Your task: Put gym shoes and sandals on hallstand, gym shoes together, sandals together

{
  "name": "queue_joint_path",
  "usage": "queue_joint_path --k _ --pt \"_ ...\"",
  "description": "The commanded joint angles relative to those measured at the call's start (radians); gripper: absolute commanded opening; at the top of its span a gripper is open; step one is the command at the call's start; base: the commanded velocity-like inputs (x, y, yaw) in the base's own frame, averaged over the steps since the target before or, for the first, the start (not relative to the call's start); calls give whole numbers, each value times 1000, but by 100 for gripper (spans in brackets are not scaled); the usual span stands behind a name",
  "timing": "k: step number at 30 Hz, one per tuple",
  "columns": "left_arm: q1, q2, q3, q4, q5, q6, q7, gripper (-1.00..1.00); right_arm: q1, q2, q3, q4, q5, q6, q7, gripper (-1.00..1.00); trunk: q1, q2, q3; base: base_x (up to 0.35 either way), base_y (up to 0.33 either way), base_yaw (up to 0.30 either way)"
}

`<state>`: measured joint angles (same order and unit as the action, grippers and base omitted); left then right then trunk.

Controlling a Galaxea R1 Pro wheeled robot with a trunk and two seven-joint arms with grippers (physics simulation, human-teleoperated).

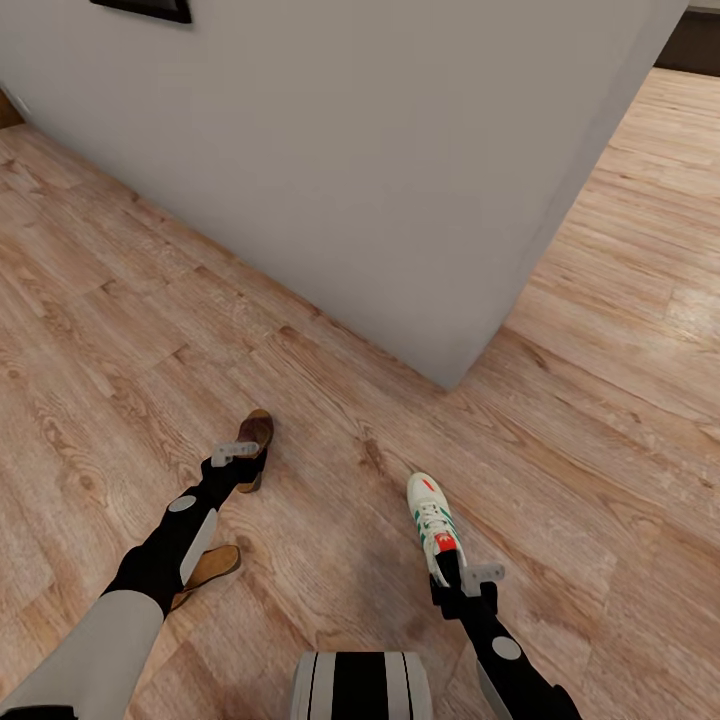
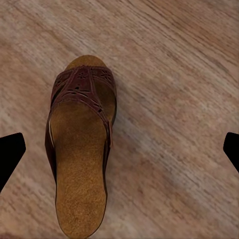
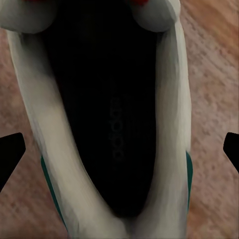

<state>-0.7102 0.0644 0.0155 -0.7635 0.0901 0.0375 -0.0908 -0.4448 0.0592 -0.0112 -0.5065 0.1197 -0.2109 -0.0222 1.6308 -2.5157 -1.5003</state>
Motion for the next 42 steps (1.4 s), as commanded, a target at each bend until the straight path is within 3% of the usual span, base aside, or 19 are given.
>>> queue_joint_path --k 1,4,12,21,42 --pt "0 0 2 -1 9 4 -6 100 0 0 -1 1 10 -2 -2 100 0 0 -4 0 0 0" --pt "0 0 2 4 10 4 -6 100 0 -1 -1 7 10 -2 -2 100 2 -1 -16 0 0 0" --pt "0 0 2 11 10 3 -8 100 -1 -1 -2 17 9 -3 -2 100 2 -1 -16 0 0 0" --pt "0 -1 2 12 10 3 -9 100 0 -1 -3 17 9 -2 -3 100 6 -3 -51 0 0 0" --pt "0 -3 1 11 10 3 -9 100 -1 -2 -4 17 9 -2 -4 100 6 -3 -51 0 0 0"
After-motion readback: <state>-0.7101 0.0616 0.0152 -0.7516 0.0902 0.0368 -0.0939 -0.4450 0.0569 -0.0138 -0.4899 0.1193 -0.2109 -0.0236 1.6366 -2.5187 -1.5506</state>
